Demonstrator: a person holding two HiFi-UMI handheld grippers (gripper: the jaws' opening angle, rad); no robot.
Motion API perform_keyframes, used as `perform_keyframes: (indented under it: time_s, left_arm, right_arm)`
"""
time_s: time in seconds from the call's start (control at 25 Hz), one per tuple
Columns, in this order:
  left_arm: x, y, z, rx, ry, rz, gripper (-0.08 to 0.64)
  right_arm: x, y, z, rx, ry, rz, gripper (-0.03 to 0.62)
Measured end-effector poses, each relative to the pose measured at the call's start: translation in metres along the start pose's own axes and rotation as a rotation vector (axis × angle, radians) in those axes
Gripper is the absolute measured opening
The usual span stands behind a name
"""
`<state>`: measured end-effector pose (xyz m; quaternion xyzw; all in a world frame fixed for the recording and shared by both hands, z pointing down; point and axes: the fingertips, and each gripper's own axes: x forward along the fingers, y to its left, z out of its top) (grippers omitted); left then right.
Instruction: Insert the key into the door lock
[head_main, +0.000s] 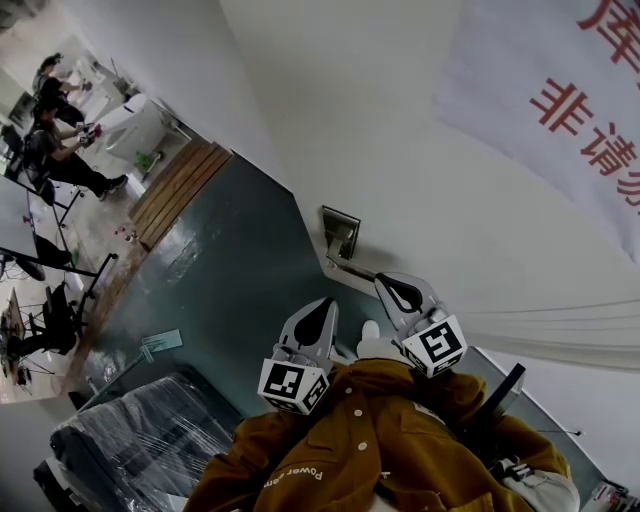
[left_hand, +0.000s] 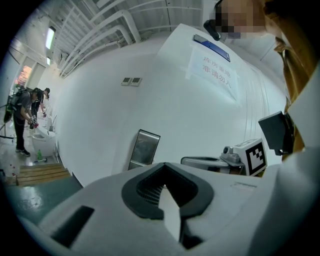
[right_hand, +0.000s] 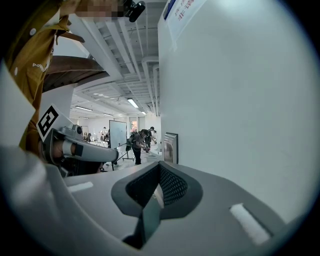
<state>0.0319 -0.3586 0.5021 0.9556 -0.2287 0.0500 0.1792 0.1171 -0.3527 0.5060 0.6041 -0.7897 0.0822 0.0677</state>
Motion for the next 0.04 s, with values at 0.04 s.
perform_keyframes:
  time_s: [0.04]
  left_arm:
    - [0.0009,0.0006,-0.0001,-0.003,0.001,-0.001,0.0]
  right_arm:
    - [0.0007,-0.0005,0.001,-0.001,-0.001,-0.001,0.005]
